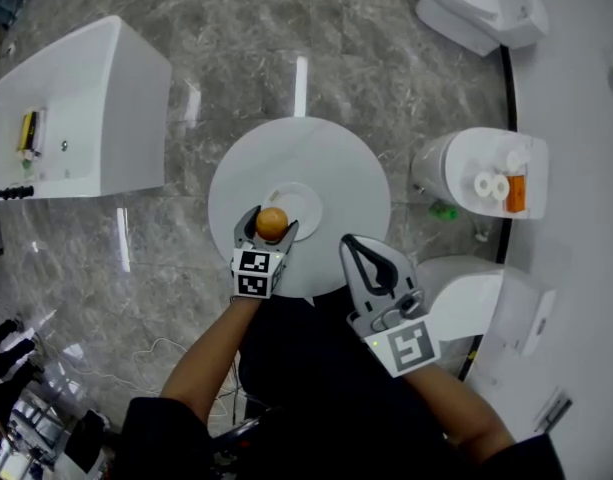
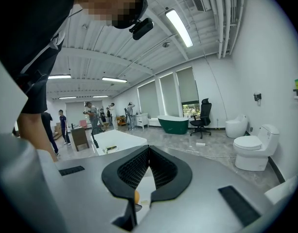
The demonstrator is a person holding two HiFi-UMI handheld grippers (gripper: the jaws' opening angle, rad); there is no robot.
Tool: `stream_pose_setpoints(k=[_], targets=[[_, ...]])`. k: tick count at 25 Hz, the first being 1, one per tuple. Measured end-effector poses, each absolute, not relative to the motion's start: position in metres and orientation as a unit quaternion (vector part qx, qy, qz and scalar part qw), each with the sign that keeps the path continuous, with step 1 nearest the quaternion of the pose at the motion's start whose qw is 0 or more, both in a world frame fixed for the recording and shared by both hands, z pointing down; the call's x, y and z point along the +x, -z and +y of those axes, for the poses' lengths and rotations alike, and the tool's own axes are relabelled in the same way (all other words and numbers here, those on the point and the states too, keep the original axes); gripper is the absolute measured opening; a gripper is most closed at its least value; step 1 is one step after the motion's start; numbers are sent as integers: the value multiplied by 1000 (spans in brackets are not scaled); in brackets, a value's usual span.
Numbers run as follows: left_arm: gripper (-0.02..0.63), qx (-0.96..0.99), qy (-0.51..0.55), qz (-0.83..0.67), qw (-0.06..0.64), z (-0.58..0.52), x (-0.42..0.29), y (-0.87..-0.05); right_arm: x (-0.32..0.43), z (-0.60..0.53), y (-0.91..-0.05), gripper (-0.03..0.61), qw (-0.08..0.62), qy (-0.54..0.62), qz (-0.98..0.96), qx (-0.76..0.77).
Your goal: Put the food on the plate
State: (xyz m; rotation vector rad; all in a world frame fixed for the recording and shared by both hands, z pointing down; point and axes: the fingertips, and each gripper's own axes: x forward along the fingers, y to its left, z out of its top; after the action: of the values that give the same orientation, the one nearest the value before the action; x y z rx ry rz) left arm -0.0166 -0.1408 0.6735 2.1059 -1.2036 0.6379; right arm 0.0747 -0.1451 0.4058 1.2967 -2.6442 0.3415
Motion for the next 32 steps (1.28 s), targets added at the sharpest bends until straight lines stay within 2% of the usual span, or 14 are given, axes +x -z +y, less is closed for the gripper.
stream_pose_setpoints(k=[17, 32], targets=[[359, 777, -286, -459, 322, -152, -21, -713, 88, -159, -422, 8, 89, -140, -884, 436], [359, 775, -358, -410, 323, -143, 5, -743, 117, -161, -428, 8, 97, -147, -869, 463]])
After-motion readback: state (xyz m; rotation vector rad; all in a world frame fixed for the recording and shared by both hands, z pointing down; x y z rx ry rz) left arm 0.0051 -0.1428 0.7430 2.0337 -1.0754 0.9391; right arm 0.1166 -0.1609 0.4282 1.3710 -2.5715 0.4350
